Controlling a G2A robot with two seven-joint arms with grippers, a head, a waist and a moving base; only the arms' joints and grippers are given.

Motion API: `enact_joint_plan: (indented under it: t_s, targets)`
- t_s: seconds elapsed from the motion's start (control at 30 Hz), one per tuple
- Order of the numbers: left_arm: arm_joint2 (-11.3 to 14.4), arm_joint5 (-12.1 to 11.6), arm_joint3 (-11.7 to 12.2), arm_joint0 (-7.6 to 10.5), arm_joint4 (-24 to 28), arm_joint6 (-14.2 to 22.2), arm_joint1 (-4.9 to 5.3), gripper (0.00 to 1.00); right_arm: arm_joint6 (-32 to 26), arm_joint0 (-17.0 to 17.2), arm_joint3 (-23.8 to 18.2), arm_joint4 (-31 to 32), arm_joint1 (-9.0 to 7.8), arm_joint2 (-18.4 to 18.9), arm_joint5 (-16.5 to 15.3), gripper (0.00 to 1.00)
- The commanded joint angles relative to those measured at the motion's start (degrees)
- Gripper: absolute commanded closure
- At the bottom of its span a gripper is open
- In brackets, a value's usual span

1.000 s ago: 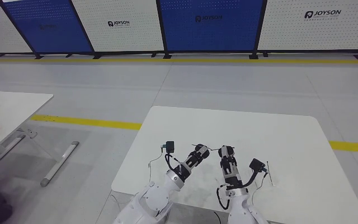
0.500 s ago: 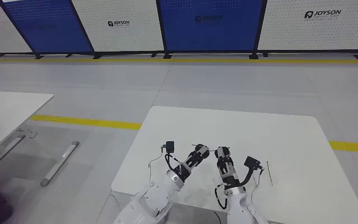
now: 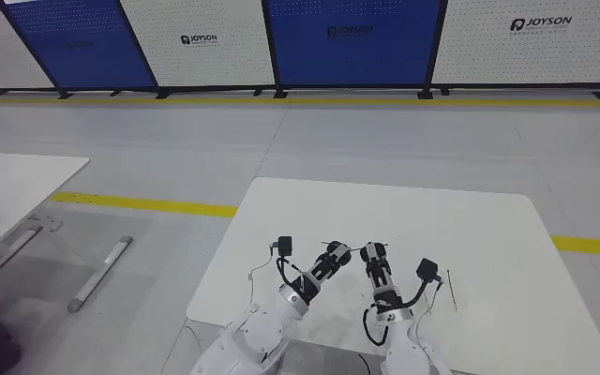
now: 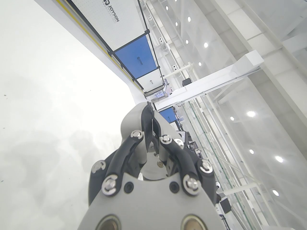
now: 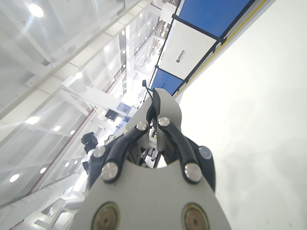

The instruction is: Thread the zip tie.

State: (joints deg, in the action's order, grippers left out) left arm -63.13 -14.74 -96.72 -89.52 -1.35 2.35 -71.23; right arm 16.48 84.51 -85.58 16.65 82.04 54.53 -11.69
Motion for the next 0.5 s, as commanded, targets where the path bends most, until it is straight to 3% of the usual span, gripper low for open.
enact_joint_plan:
  t_s: [0.0, 0.47]
  targets:
    - [0.00, 0.00, 0.00, 0.00, 0.00, 0.00, 0.00, 1.00, -0.32, -0.13, 0.31, 0.30, 0.14, -0.35, -0.04, 1.00]
    - [0.00, 0.00, 0.00, 0.00, 0.00, 0.00, 0.00, 1.00, 1.54, 1.15, -0.48, 3.09, 0.33, 1.01, -1.76, 1.00]
